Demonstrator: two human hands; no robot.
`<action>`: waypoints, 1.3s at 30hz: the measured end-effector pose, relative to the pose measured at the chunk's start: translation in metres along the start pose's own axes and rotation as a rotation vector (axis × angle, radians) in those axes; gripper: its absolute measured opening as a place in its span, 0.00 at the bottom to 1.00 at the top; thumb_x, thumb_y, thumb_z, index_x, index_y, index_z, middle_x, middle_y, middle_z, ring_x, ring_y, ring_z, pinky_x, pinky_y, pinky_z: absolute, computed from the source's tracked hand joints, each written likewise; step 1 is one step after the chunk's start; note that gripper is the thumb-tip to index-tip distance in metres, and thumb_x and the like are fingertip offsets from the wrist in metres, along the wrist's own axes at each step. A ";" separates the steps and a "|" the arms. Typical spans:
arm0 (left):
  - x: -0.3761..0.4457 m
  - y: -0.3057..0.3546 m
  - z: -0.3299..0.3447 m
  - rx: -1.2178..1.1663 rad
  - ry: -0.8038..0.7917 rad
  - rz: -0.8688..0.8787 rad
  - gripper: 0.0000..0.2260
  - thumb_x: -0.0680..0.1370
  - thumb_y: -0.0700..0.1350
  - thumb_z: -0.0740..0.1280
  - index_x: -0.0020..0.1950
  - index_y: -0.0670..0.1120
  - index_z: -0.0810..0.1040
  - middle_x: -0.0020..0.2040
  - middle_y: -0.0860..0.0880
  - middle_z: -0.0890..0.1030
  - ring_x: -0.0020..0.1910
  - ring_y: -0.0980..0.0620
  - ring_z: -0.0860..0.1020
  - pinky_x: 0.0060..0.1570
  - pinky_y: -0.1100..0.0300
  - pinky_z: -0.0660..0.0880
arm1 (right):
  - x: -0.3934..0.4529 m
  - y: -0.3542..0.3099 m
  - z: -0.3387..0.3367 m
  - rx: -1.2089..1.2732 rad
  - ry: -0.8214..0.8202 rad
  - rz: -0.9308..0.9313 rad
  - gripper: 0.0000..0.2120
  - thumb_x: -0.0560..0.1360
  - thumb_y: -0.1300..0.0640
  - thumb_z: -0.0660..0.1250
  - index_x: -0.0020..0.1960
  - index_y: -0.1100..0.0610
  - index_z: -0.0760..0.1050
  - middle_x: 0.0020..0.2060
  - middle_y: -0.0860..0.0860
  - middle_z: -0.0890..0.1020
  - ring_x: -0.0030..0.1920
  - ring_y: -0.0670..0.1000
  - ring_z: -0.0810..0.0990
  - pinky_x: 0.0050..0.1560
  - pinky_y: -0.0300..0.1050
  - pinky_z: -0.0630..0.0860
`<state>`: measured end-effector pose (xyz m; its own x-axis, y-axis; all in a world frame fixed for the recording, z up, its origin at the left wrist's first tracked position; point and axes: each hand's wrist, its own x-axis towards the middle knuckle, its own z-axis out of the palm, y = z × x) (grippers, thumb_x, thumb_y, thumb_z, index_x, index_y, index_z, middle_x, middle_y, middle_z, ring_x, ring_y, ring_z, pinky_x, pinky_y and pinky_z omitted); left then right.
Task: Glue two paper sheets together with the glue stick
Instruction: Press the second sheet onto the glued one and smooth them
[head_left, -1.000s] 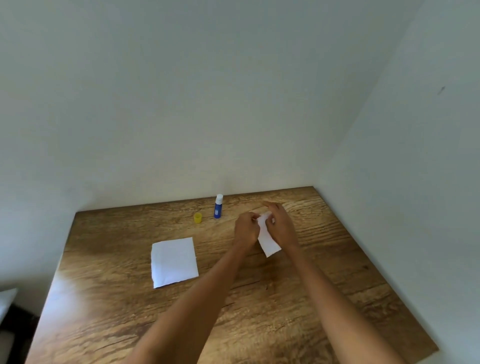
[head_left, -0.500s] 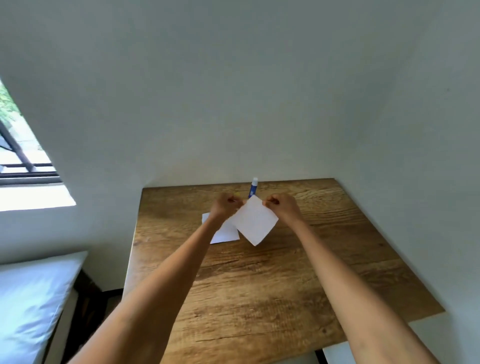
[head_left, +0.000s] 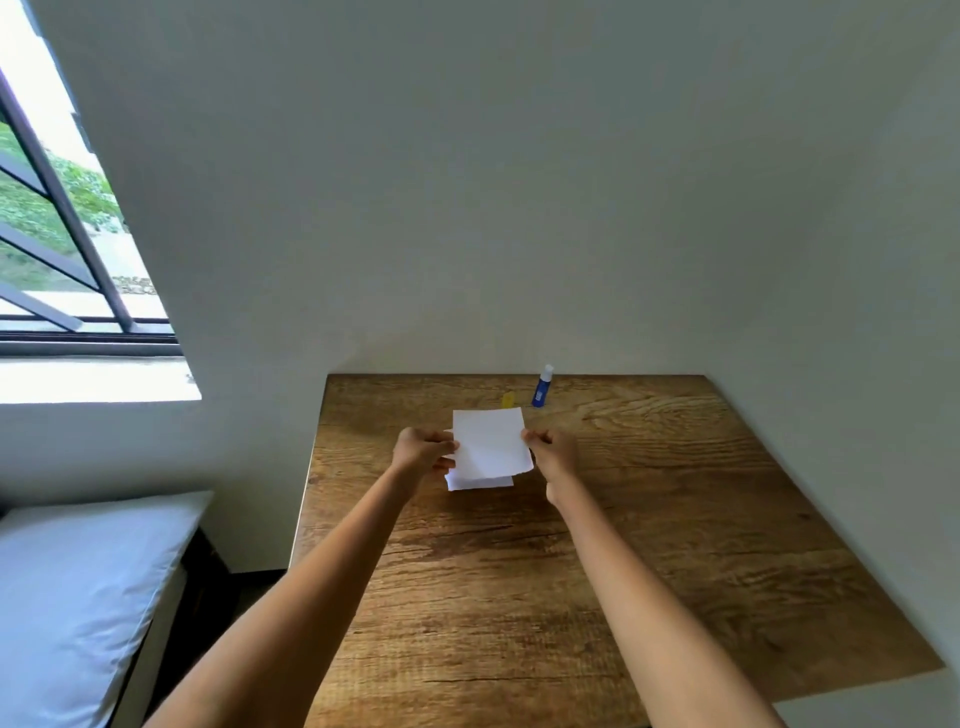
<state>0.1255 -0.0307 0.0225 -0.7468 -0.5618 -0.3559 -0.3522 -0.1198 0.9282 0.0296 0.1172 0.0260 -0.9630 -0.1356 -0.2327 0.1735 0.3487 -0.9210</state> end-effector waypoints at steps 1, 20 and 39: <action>0.001 -0.003 -0.001 0.002 0.019 -0.005 0.11 0.73 0.35 0.69 0.54 0.34 0.78 0.43 0.40 0.81 0.32 0.50 0.78 0.31 0.62 0.77 | 0.002 0.002 0.002 -0.012 -0.008 0.007 0.11 0.75 0.57 0.66 0.54 0.62 0.77 0.49 0.55 0.81 0.47 0.50 0.75 0.46 0.43 0.70; 0.023 -0.019 -0.011 0.313 0.041 0.048 0.13 0.72 0.43 0.71 0.55 0.44 0.77 0.54 0.43 0.81 0.51 0.46 0.79 0.54 0.48 0.78 | 0.028 0.013 0.029 -0.217 -0.033 0.024 0.11 0.75 0.58 0.66 0.55 0.63 0.78 0.54 0.57 0.81 0.53 0.54 0.78 0.48 0.44 0.73; 0.022 -0.023 -0.006 0.553 0.098 0.092 0.15 0.72 0.47 0.70 0.58 0.48 0.75 0.57 0.47 0.80 0.55 0.48 0.78 0.54 0.49 0.77 | 0.031 0.019 0.031 -0.383 -0.027 -0.026 0.08 0.75 0.57 0.65 0.41 0.60 0.77 0.39 0.57 0.79 0.42 0.53 0.77 0.39 0.42 0.68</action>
<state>0.1207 -0.0446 -0.0064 -0.7419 -0.6261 -0.2399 -0.5507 0.3649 0.7507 0.0097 0.0910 -0.0082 -0.9594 -0.1718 -0.2236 0.0543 0.6655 -0.7444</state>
